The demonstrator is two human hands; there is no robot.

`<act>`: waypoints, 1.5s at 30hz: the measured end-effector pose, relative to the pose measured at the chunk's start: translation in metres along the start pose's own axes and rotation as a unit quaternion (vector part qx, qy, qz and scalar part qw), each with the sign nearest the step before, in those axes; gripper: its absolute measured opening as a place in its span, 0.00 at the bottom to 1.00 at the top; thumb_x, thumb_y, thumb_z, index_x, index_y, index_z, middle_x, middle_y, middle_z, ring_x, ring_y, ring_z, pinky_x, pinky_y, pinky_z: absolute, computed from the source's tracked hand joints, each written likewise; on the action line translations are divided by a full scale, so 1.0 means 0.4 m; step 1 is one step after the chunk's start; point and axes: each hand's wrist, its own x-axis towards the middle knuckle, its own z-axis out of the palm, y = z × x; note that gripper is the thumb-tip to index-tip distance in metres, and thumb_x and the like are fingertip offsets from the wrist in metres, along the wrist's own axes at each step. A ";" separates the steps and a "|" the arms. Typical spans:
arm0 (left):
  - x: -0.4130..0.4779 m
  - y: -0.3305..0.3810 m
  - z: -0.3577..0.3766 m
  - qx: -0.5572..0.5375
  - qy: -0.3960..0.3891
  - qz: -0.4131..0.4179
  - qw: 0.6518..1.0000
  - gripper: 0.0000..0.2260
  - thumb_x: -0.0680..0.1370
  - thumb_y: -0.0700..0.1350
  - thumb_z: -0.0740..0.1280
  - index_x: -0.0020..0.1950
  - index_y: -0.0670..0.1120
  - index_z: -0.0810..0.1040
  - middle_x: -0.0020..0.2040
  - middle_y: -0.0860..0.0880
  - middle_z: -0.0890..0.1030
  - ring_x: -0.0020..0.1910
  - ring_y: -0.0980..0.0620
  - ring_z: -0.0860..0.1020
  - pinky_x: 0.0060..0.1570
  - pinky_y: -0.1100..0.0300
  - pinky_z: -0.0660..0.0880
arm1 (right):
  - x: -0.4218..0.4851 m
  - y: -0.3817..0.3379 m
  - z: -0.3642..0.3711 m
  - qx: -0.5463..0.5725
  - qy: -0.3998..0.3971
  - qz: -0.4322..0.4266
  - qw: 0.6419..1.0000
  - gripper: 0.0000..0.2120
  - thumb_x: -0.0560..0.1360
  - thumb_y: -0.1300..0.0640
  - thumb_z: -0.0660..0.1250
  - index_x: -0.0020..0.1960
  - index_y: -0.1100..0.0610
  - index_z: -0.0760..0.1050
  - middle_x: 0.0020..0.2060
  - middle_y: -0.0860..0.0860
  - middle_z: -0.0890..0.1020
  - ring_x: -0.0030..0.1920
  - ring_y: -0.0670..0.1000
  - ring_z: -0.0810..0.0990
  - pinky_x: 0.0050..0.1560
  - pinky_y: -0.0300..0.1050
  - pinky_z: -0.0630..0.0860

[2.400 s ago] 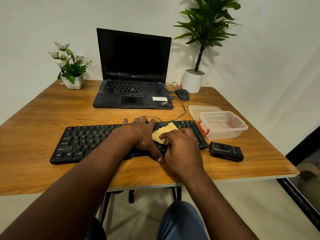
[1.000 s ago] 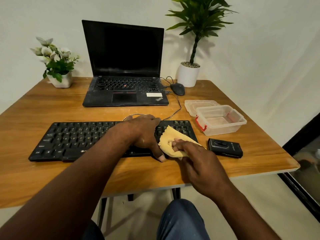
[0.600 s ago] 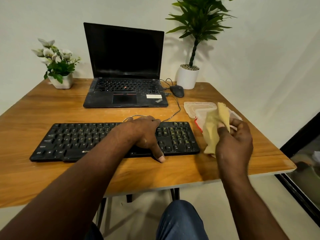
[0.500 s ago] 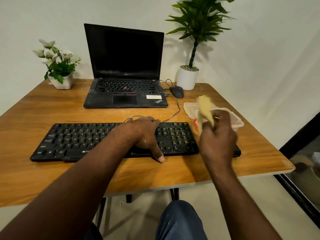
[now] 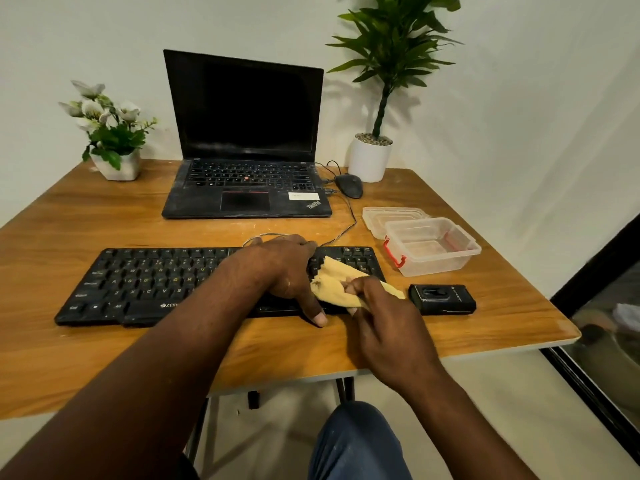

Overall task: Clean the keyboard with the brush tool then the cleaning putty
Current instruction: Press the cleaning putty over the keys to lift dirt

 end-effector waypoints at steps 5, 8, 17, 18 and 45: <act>-0.003 -0.001 0.001 0.000 -0.001 -0.003 1.000 0.65 0.59 0.72 0.78 0.85 0.52 0.47 0.85 0.52 0.52 0.82 0.43 0.54 0.78 0.35 0.56 | -0.028 0.041 -0.045 0.065 0.043 0.036 0.996 0.14 0.80 0.61 0.68 0.62 0.47 0.74 0.40 0.43 0.82 0.42 0.42 0.80 0.34 0.32 0.71; -0.008 0.001 0.002 -0.008 0.003 -0.004 1.000 0.65 0.59 0.71 0.79 0.85 0.52 0.47 0.85 0.53 0.52 0.82 0.43 0.54 0.78 0.35 0.56 | 0.017 0.052 -0.071 0.128 0.181 0.154 0.963 0.10 0.81 0.62 0.68 0.60 0.53 0.75 0.38 0.44 0.81 0.36 0.42 0.79 0.32 0.32 0.67; -0.011 0.009 -0.006 -0.004 -0.006 -0.010 1.000 0.63 0.60 0.70 0.79 0.85 0.52 0.48 0.84 0.53 0.53 0.81 0.43 0.56 0.77 0.36 0.58 | 0.095 -0.040 0.027 -0.045 0.043 0.115 0.991 0.14 0.82 0.58 0.64 0.66 0.50 0.69 0.45 0.52 0.83 0.44 0.55 0.82 0.39 0.47 0.76; -0.011 0.009 -0.005 -0.003 -0.007 -0.008 1.000 0.63 0.60 0.70 0.79 0.85 0.52 0.48 0.84 0.53 0.54 0.81 0.43 0.57 0.77 0.36 0.58 | 0.082 -0.046 0.030 -0.045 0.038 0.102 0.993 0.15 0.81 0.58 0.64 0.66 0.50 0.69 0.46 0.52 0.83 0.44 0.55 0.82 0.40 0.46 0.75; -0.015 0.005 -0.006 -0.013 0.000 -0.004 1.000 0.62 0.60 0.69 0.80 0.84 0.52 0.51 0.83 0.53 0.56 0.81 0.43 0.58 0.76 0.36 0.61 | 0.104 0.024 -0.022 0.047 0.131 0.165 0.977 0.12 0.82 0.59 0.65 0.65 0.52 0.71 0.44 0.52 0.83 0.37 0.47 0.79 0.32 0.42 0.74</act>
